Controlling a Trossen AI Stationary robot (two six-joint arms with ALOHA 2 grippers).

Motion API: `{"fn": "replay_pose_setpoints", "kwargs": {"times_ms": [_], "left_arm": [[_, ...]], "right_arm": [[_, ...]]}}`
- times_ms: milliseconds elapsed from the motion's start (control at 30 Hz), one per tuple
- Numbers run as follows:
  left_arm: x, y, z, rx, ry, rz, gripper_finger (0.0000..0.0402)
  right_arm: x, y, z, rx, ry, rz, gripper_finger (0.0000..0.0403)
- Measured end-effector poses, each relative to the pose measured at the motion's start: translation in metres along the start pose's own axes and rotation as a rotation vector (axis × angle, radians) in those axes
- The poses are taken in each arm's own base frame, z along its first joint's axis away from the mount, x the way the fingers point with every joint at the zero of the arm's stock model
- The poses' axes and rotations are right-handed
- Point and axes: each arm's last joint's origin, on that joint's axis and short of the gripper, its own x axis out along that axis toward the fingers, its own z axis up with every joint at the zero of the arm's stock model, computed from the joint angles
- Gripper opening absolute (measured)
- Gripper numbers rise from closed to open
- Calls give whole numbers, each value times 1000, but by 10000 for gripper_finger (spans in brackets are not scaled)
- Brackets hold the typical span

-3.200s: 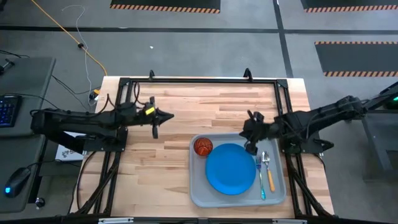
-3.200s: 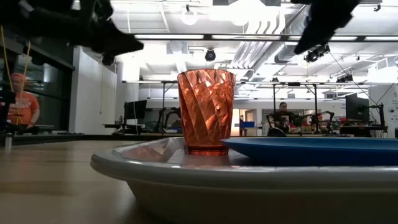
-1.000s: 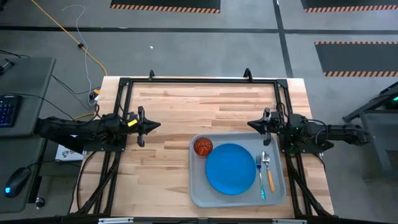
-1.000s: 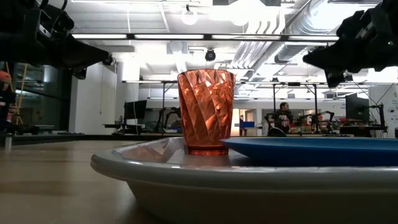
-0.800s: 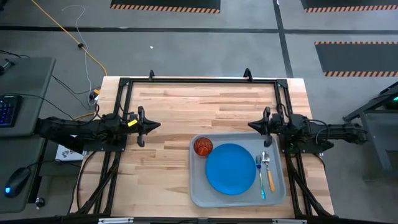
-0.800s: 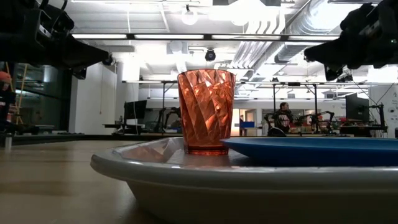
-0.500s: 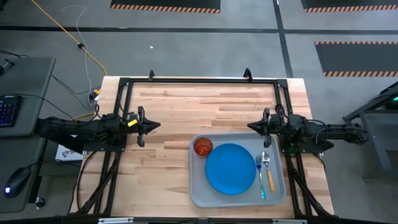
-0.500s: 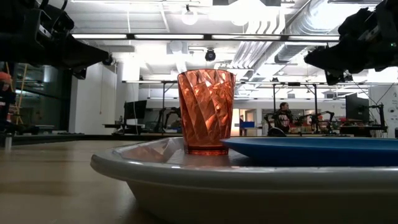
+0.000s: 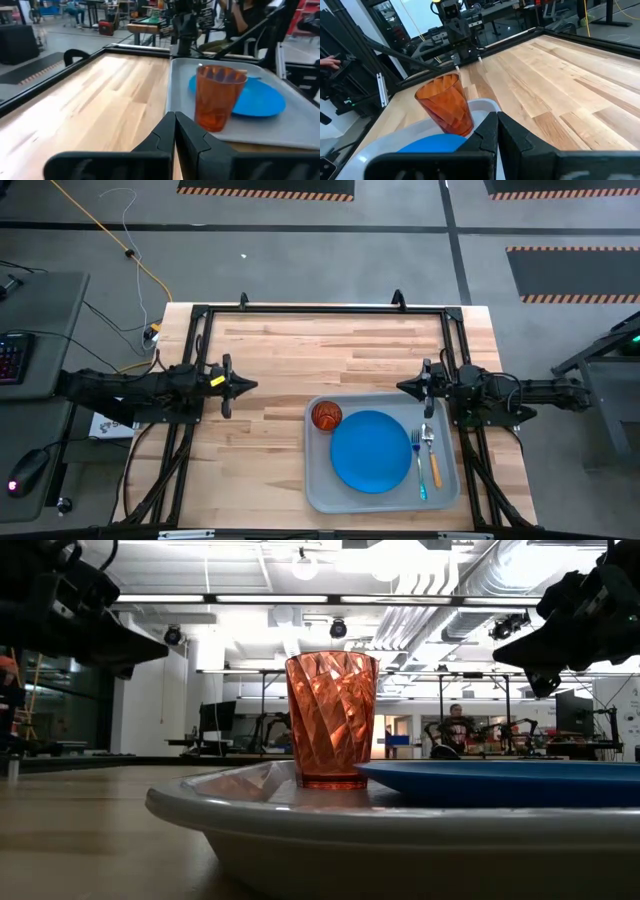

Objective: Pick and place plate/cup/fork/spoon on tray
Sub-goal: Return to Home Position

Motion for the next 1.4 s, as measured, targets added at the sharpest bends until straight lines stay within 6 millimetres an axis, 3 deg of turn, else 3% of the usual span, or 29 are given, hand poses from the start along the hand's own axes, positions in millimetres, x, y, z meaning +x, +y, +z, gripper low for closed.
{"fn": "replay_pose_setpoints", "kwargs": {"times_ms": [300,700,933,1400], "left_arm": [[0,-1,-1,1,11,-28,1],[-5,-1,5,-7,-59,-36,1],[-11,-1,11,-17,-149,-57,1],[-11,-1,11,-16,-143,-59,1]], "right_arm": [[0,0,0,0,-2,1,0],[-11,4,14,9,-174,58,0],[-10,3,11,8,-148,49,0],[-10,3,11,8,-148,49,0]]}}
